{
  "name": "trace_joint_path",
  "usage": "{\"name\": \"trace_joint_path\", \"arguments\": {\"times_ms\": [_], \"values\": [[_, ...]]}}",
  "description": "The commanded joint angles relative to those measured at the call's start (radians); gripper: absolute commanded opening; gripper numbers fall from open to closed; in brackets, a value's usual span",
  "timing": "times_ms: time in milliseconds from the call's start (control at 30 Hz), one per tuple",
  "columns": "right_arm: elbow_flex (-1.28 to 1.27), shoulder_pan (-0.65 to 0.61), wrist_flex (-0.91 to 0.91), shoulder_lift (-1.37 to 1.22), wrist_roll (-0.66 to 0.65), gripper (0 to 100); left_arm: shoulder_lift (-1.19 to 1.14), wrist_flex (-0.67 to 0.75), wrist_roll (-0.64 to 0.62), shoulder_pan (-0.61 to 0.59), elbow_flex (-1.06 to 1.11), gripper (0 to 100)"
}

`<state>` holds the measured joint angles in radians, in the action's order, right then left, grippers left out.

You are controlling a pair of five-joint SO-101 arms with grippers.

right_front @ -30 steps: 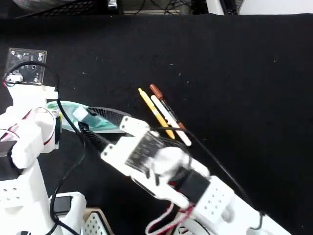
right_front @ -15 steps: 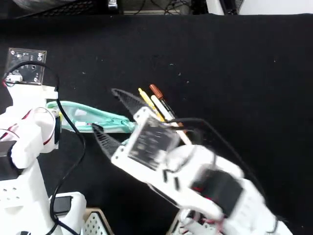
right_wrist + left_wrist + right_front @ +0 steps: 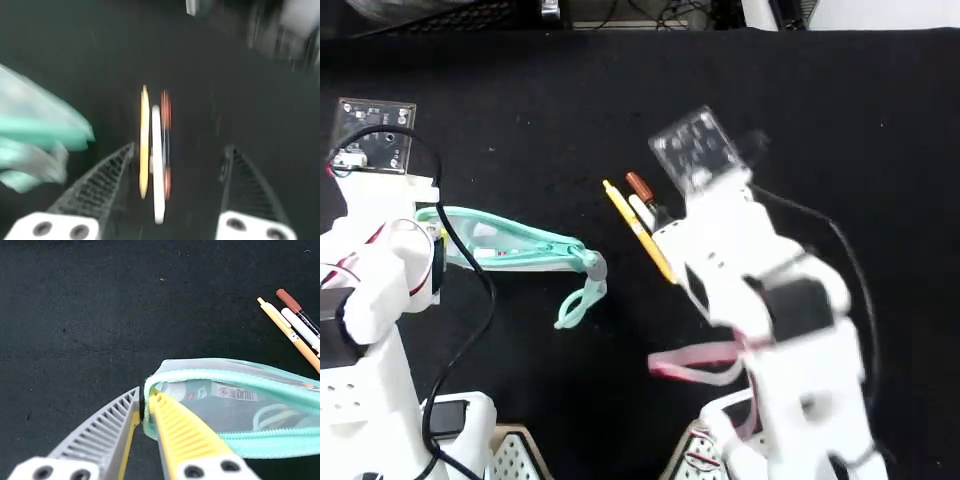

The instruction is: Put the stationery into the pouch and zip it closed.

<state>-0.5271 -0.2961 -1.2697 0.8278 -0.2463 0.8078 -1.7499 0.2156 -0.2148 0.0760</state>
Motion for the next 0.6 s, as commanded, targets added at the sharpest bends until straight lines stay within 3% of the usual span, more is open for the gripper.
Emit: {"name": "trace_joint_path", "arguments": {"times_ms": [0,267,567], "values": [[-0.162,0.052,0.166,-0.128,-0.003,26.1,-0.008,-0.008,0.008,-0.01,0.036,3],[-0.113,0.054,0.431,-0.496,-0.041,26.1,-0.008,-0.008,0.009,-0.01,0.058,3],[0.139,0.044,0.542,-0.897,-0.04,26.1,-0.002,-0.008,0.009,-0.01,0.056,3]]}}
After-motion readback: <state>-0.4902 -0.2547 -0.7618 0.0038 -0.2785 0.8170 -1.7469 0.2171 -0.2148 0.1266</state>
